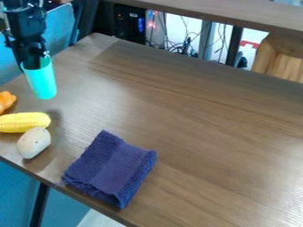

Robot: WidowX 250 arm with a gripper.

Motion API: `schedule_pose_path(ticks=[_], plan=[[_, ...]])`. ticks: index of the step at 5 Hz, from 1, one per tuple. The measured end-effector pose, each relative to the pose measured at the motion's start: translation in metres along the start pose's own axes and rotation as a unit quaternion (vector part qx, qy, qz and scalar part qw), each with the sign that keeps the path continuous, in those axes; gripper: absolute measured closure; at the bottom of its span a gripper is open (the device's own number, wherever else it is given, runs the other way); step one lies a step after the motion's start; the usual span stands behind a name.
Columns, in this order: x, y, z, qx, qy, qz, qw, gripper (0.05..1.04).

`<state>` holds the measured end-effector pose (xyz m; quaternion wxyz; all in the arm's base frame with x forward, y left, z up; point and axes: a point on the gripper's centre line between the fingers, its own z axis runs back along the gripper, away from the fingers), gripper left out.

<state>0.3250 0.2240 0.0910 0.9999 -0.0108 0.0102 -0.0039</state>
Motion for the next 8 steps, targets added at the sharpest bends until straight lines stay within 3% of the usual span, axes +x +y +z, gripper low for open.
schedule_pose_path(ticks=[1, 2, 3, 5, 6, 7, 8], plan=[[0.004, 0.007, -0.007, -0.015, -0.001, 0.019, 0.9997, 0.985], [0.001, 0.005, -0.015, -0.027, 0.016, 0.03, 0.999, 0.961], [-0.004, 0.005, -0.016, -0.027, 0.033, 0.043, 0.9982, 0.77], [-0.012, 0.0, -0.013, -0.007, 0.043, 0.044, 0.9981, 0.183], [-0.013, -0.015, 0.01, 0.009, 0.023, 0.041, 0.9988, 0.074], [-0.012, -0.033, 0.051, 0.047, -0.014, 0.022, 0.9986, 0.078], [-0.011, -0.068, 0.083, 0.087, -0.028, -0.019, 0.9956, 0.079]])
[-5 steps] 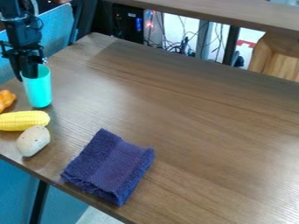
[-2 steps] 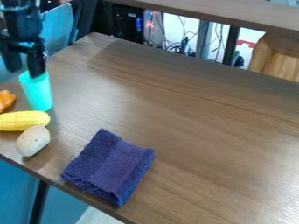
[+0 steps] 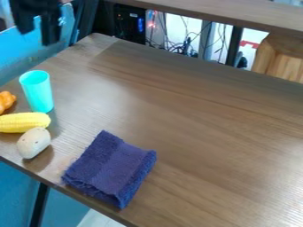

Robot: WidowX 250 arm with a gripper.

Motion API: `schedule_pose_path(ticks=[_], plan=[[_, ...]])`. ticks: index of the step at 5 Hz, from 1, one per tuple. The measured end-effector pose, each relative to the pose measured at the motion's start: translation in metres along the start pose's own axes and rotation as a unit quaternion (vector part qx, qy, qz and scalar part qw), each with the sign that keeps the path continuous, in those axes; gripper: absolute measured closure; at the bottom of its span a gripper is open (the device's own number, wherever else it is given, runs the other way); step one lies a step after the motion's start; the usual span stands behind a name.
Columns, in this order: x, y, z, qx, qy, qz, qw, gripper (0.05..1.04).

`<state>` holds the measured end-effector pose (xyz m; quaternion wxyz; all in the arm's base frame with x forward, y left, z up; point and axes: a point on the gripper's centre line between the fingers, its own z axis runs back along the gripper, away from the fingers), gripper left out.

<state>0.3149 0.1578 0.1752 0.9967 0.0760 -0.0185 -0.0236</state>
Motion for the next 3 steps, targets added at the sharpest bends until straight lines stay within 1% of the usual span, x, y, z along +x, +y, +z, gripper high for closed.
schedule_pose_path(ticks=[1, 2, 3], plan=[[0.0, -0.05, -0.001, 0.003, 0.021, -0.05, 0.9985, 0.079], [0.001, -0.107, -0.016, -0.012, 0.035, -0.112, 0.993, 0.079], [-0.01, -0.157, -0.031, -0.031, 0.058, -0.138, 0.9882, 0.079]])
